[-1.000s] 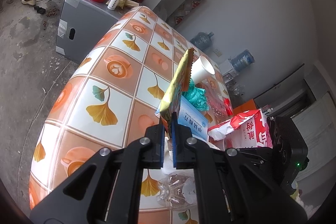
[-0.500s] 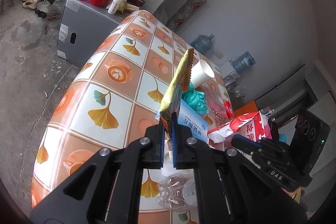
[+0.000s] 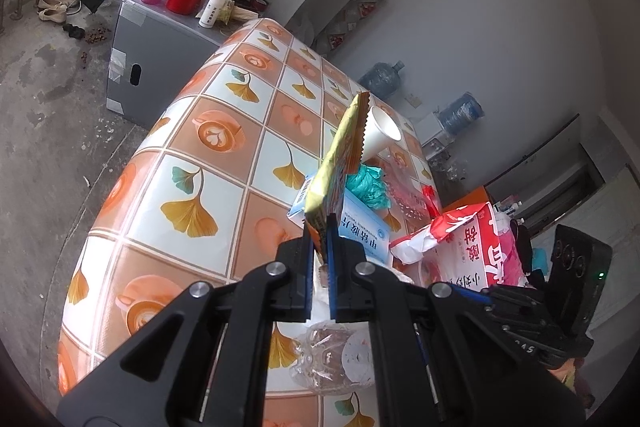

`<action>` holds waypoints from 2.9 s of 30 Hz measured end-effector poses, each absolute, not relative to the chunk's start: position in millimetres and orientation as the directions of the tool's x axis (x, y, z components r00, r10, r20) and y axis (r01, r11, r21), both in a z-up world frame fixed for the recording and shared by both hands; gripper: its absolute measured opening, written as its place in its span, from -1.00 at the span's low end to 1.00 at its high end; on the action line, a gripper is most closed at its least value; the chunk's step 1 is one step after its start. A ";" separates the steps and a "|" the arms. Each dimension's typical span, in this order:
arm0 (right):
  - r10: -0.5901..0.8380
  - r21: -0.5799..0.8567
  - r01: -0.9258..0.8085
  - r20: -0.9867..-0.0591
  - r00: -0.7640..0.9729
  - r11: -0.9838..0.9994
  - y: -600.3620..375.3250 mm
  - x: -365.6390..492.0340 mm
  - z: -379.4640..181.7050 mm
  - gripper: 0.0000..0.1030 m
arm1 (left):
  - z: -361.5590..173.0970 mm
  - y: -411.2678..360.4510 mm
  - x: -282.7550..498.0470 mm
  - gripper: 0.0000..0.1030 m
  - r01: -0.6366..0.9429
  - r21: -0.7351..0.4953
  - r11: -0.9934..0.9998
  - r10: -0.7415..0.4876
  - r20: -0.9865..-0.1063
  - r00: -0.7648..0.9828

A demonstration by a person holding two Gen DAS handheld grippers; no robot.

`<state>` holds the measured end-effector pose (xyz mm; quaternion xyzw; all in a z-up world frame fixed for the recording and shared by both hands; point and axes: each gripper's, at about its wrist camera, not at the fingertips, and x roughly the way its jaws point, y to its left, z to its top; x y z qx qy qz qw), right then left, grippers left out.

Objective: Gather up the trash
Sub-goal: 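Grasp the white tissue with the right gripper and lift it, then carry both items over the blue wastebasket and open both grippers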

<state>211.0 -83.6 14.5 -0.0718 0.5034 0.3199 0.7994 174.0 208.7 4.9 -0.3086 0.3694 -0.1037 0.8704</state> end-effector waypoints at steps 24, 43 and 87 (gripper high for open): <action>0.235 0.055 -0.613 -0.947 0.218 0.788 3.2 283.4 -53.5 -0.32 | -12.4 224.5 185.4 -0.93 -0.095 -0.631 0.770 -0.403 -0.596 0.694; 0.407 0.136 -0.570 -0.831 0.381 0.810 -34.4 264.4 10.9 -0.90 | 5.5 224.5 173.8 -0.93 -0.078 -0.623 0.778 -0.387 -0.574 0.722; -0.139 0.153 0.299 -0.634 0.761 0.942 -504.2 -2.1 65.6 -0.91 | 11.6 -320.3 111.8 -0.93 0.720 -0.443 0.535 -0.706 -0.703 0.092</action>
